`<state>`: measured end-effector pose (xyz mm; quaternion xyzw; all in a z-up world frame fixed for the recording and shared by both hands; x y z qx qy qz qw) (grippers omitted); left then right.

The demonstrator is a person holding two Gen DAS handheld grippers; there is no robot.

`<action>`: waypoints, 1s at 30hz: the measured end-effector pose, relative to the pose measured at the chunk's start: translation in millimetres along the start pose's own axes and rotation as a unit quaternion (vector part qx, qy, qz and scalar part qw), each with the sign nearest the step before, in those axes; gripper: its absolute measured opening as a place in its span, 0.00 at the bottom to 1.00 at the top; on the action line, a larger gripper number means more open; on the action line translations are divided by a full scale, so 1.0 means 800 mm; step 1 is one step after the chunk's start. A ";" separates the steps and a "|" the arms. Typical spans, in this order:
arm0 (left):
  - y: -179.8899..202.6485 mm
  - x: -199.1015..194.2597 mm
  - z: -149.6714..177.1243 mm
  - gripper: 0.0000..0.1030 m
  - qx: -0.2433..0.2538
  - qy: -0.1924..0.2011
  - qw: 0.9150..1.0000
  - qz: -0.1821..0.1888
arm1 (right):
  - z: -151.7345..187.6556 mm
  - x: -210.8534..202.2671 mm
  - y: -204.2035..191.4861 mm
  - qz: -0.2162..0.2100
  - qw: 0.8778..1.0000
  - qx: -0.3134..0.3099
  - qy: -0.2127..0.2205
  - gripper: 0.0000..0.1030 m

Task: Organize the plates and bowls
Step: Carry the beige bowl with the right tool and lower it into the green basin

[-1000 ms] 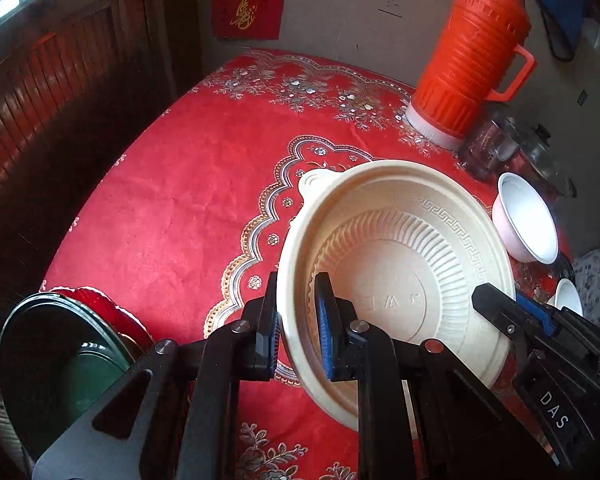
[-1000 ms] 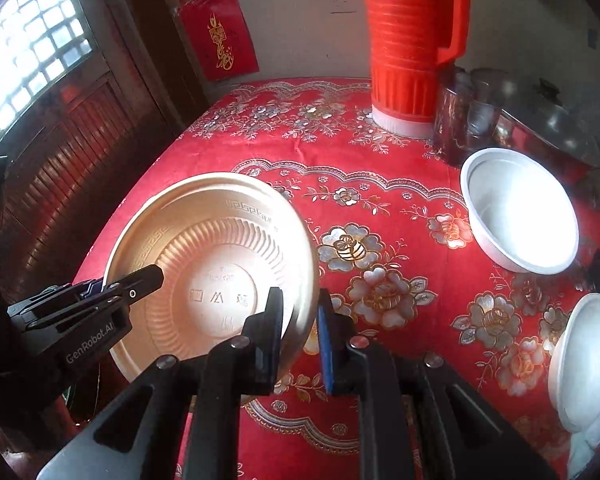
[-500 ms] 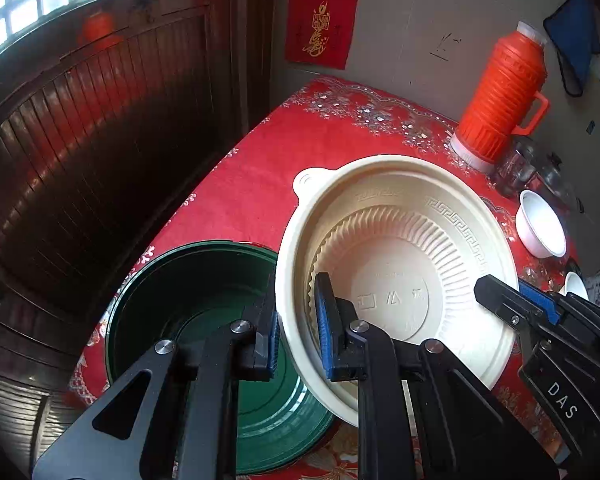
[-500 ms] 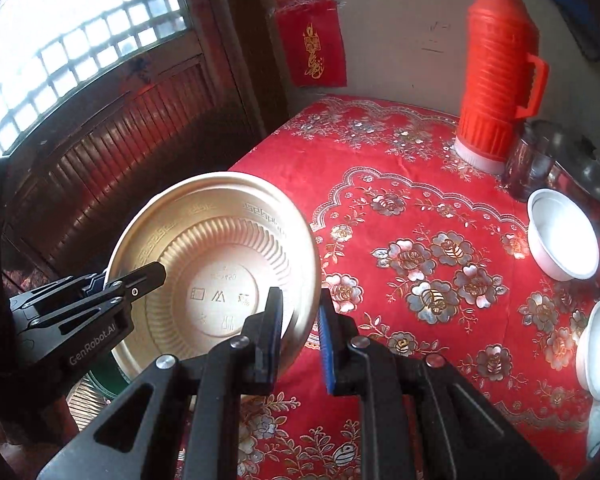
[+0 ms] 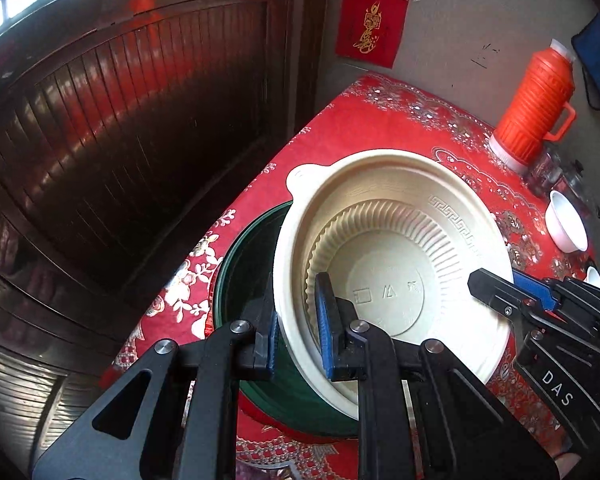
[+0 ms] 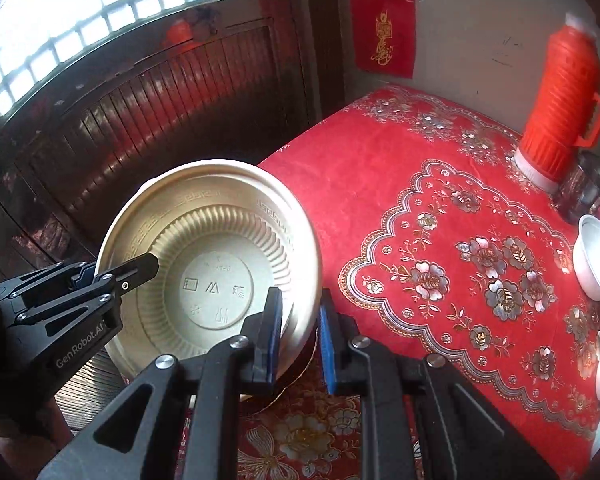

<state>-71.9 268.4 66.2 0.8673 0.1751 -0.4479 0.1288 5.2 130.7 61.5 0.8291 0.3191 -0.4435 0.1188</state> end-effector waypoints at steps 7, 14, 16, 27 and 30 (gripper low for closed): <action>-0.020 0.024 0.016 0.16 -0.009 -0.022 1.000 -0.006 | 0.008 0.022 -0.022 0.005 1.000 -0.016 -0.022 0.17; -0.014 0.032 0.024 0.16 0.005 -0.022 1.000 -0.015 | 0.011 0.030 -0.025 0.031 0.999 -0.030 -0.027 0.19; -0.014 0.033 0.024 0.16 0.004 -0.020 1.000 -0.014 | 0.011 0.028 -0.026 0.036 0.998 -0.035 -0.024 0.19; -0.013 0.035 0.024 0.23 0.003 -0.015 1.000 -0.013 | 0.014 0.026 -0.027 0.049 0.998 -0.040 -0.014 0.22; -0.011 0.031 0.022 0.29 0.003 -0.007 1.000 -0.013 | 0.013 0.022 -0.027 0.047 0.998 -0.040 -0.009 0.23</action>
Point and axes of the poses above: each gripper's, at about its wrist camera, not at the fingertips, and x roughly the way its jaws point, y to its right, z to its underside, the point moved 4 cm from there along x, roughly the way its jaws point, and after that the axes turned 2 degrees about -y, right-handed, at the moved point
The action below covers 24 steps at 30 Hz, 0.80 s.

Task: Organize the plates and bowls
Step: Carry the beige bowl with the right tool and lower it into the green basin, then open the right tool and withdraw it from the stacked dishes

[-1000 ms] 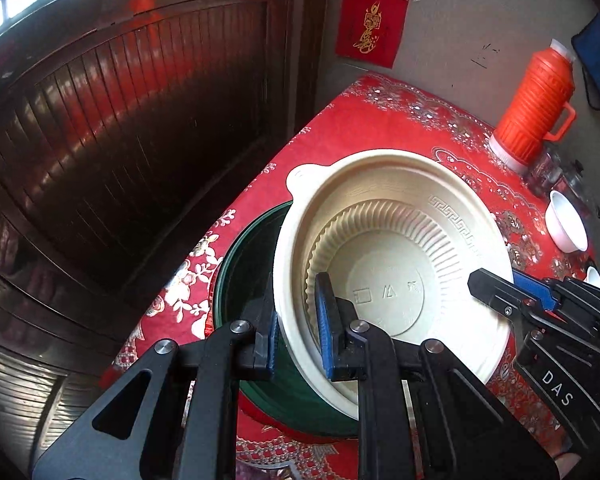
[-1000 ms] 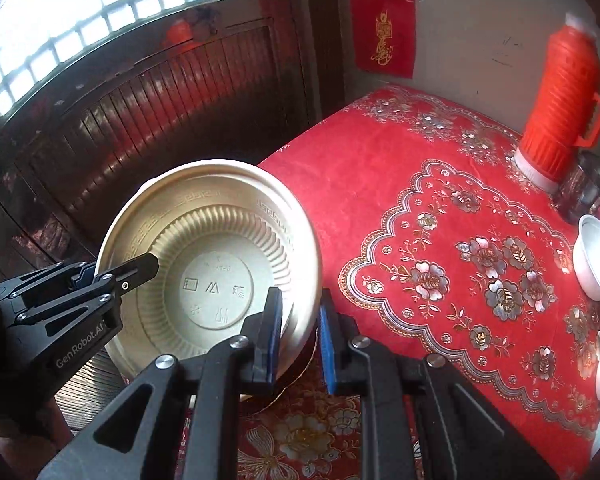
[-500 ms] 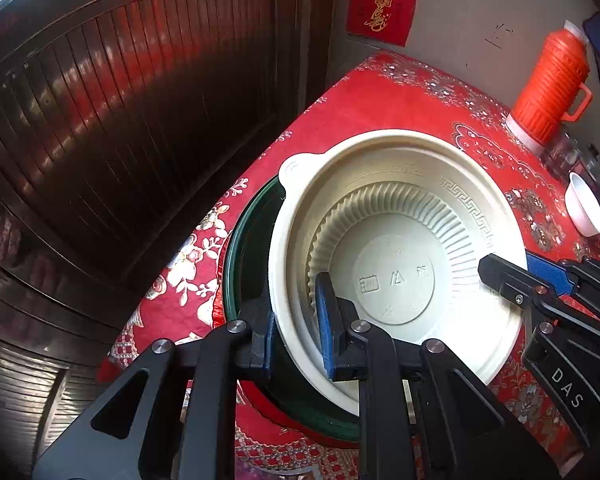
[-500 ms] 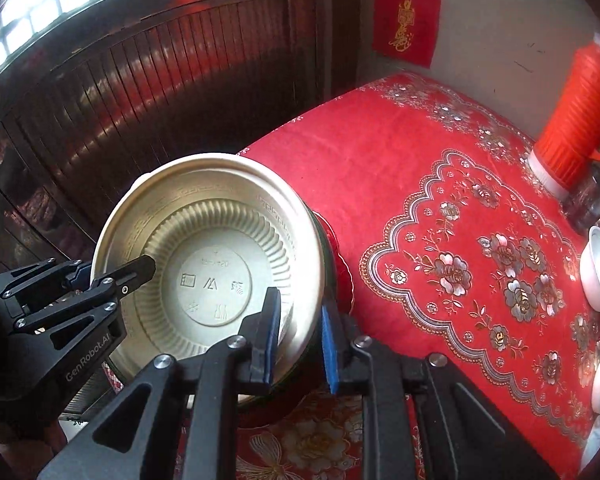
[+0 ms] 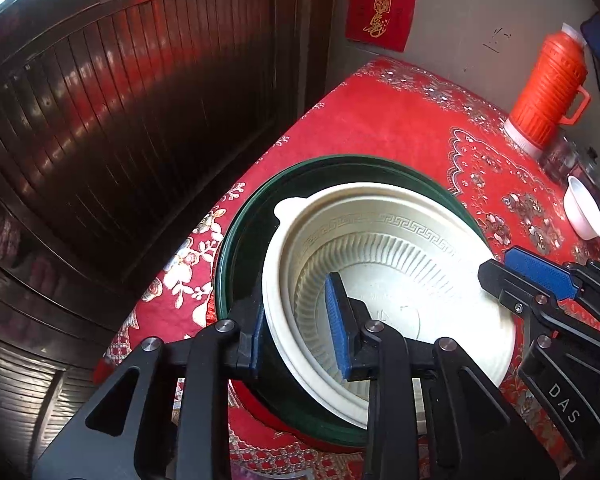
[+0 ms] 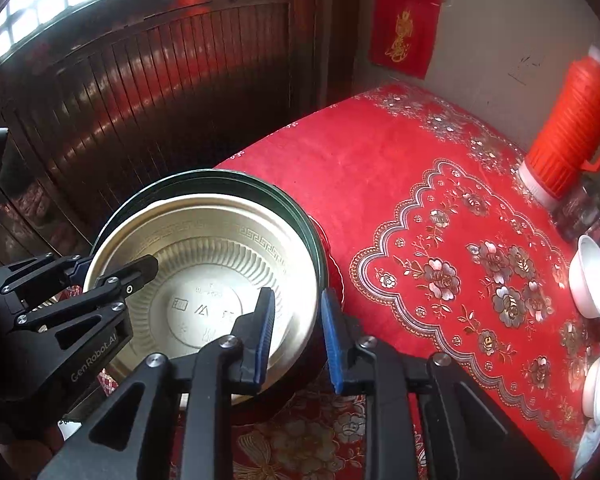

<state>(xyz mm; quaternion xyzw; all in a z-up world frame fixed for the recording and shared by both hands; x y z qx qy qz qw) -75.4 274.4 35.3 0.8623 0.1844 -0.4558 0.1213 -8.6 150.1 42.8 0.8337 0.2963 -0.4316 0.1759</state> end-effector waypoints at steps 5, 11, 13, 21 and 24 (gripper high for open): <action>0.002 -0.013 -0.003 0.47 -0.002 0.023 1.000 -0.006 | 0.001 -0.006 0.003 0.007 1.000 -0.003 0.008 0.31; 0.002 -0.032 -0.010 0.58 -0.010 0.054 0.998 -0.009 | 0.004 -0.010 0.009 0.004 1.000 0.004 0.013 0.31; 0.005 -0.036 -0.012 0.58 -0.010 0.058 0.998 -0.008 | 0.005 -0.012 0.011 0.004 1.000 0.006 0.016 0.34; 0.043 -0.039 -0.018 0.59 -0.001 0.065 0.998 0.016 | 0.014 -0.026 0.040 0.028 0.999 0.028 0.030 0.49; 0.071 -0.038 -0.020 0.59 0.014 0.065 0.997 0.027 | 0.020 -0.031 0.063 0.040 0.998 0.045 0.031 0.50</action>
Point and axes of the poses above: each gripper's, at about its wrist camera, not at the fingertips, and x roughly the way its jaws point, y to its right, z to its underside, the point moved 4 cm from there along x, roughly the way its jaws point, and after that the axes turned 2 degrees about -y, right-handed, at the moved point
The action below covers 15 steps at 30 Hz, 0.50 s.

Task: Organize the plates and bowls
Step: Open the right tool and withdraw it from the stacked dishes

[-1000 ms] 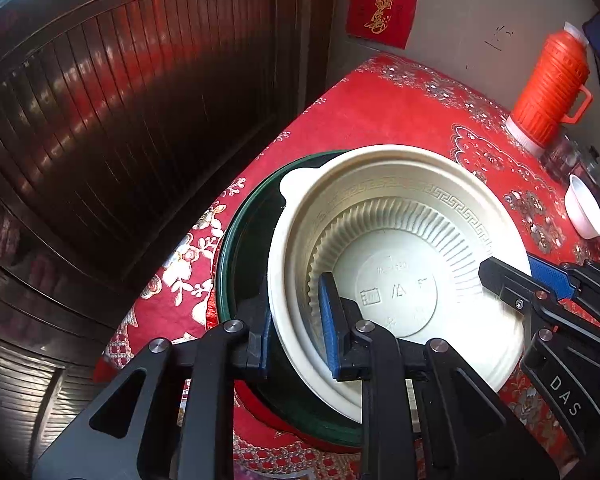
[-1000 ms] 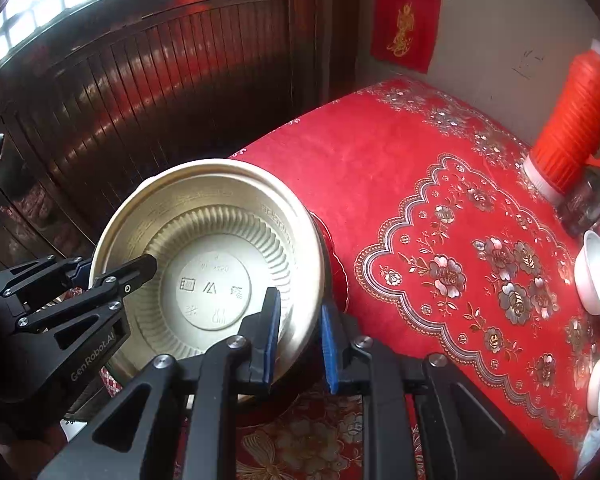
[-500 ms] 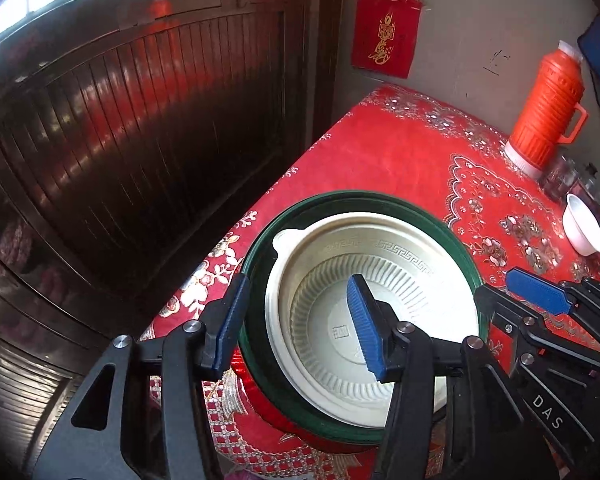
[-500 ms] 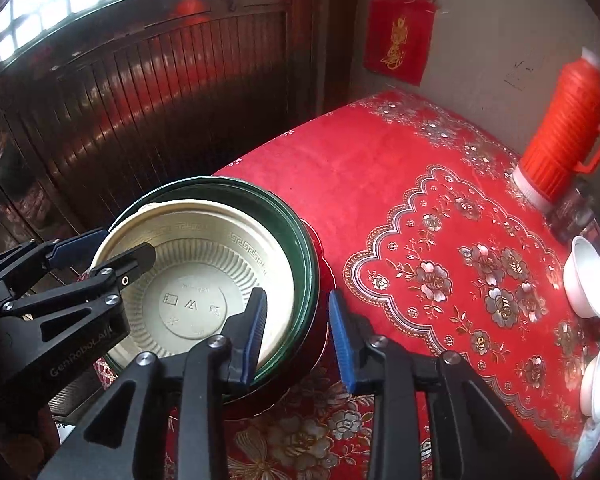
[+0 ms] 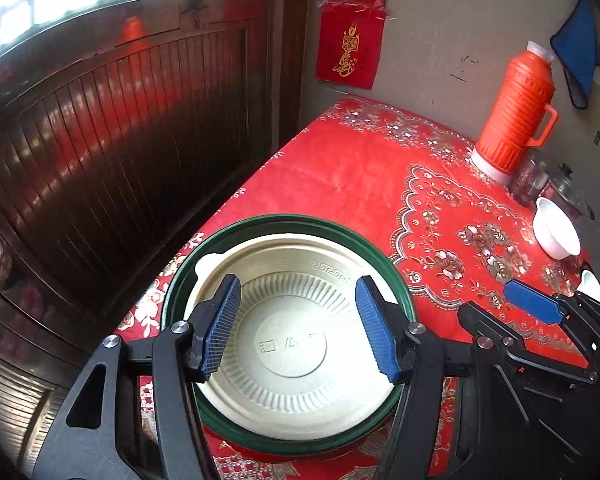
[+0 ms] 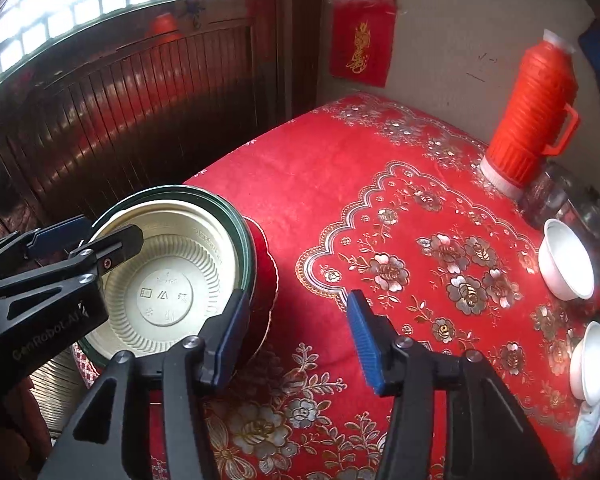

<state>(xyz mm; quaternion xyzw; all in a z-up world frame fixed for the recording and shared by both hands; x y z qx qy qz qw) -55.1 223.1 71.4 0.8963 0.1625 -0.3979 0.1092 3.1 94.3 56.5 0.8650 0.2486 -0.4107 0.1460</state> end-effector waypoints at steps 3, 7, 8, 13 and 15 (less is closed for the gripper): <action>0.030 0.004 -0.001 0.59 0.015 -0.004 1.000 0.014 | 0.004 -0.004 0.027 0.011 1.000 0.019 -0.001 0.51; 0.073 0.010 -0.004 0.59 0.040 -0.004 0.999 0.028 | 0.012 -0.011 0.064 0.024 0.999 0.046 0.000 0.51; 0.084 0.012 -0.005 0.59 0.046 -0.005 0.998 0.033 | 0.014 -0.013 0.073 0.027 0.998 0.052 0.000 0.51; 0.141 0.021 -0.010 0.59 0.070 -0.009 0.996 0.059 | 0.025 -0.020 0.118 0.046 0.996 0.082 0.001 0.56; 0.162 0.025 -0.013 0.59 0.078 -0.010 0.995 0.067 | 0.029 -0.022 0.135 0.053 0.994 0.092 0.000 0.56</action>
Point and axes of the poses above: each gripper's, at about its wrist camera, not at the fingertips, and x roughly the way its jaws point, y to its right, z to its underside, the point moved 4 cm from there along x, roughly the way its jaws point, and after that the axes turned 2 degrees about -y, right-handed, at the moved point
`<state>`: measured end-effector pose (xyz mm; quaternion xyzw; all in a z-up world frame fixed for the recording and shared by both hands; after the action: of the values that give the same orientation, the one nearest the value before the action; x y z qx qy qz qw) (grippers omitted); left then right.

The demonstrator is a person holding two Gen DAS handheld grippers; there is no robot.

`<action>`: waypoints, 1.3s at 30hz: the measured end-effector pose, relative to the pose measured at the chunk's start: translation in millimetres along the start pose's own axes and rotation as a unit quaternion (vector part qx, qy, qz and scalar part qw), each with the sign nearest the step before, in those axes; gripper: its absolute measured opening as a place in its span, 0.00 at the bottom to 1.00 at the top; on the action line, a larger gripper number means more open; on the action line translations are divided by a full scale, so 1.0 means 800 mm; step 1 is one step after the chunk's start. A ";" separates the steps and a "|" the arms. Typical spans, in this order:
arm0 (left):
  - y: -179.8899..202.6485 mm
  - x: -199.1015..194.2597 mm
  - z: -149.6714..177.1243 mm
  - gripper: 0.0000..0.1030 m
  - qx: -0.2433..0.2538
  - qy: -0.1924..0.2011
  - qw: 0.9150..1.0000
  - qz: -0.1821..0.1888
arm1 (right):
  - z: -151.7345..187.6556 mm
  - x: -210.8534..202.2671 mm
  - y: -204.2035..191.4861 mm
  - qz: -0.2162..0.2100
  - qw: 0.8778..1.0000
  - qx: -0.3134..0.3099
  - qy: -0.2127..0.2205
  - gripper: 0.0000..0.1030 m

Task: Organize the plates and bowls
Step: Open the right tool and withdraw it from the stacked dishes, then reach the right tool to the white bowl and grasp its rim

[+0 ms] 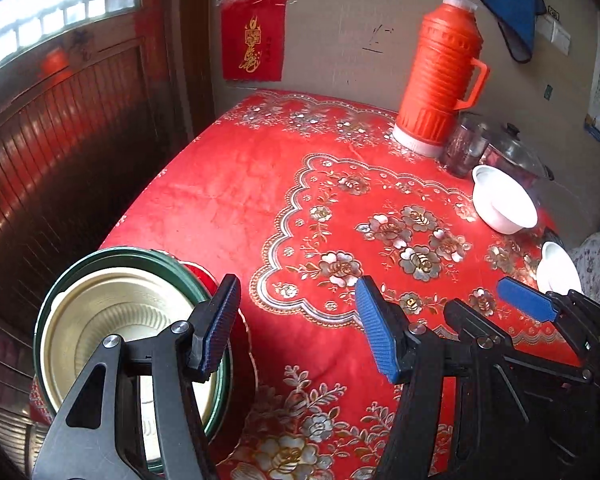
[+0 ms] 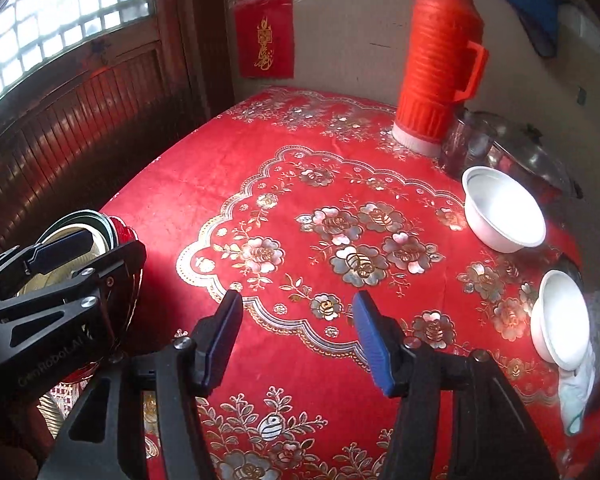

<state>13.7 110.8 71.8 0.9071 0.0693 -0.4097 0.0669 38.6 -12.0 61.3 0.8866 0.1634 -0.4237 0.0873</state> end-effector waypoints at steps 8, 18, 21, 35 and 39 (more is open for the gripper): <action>0.077 0.039 -0.024 0.59 0.032 -0.024 0.999 0.036 | -0.001 0.006 0.072 0.027 0.999 0.037 -0.006 0.56; 0.161 0.097 -0.060 0.59 0.067 -0.052 0.995 0.053 | -0.013 0.020 0.169 0.064 0.994 0.084 -0.012 0.59; 0.186 0.113 -0.072 0.59 0.080 -0.056 0.994 0.056 | -0.017 0.026 0.194 0.074 0.993 0.092 -0.016 0.59; 0.282 0.180 -0.125 0.59 0.115 -0.077 0.986 0.091 | -0.046 0.035 0.308 0.112 0.983 0.141 -0.012 0.62; 0.302 0.208 -0.135 0.58 0.114 -0.098 0.984 0.096 | -0.056 0.049 0.339 0.111 0.981 0.160 -0.016 0.62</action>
<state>245.6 -95.2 32.9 0.8665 -0.0724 -0.4939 0.0089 192.6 -242.7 63.6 0.8950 -0.0072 -0.4460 -0.0063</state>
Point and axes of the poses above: each gripper's, at about its wrist camera, not at the fingertips, and x roughly the way its jaws point, y to its right, z to its underside, the point moved 4 cm from there along x, roughly the way its jaws point, and after that the axes turned 2 degrees about -y, right-handed, at the moved point
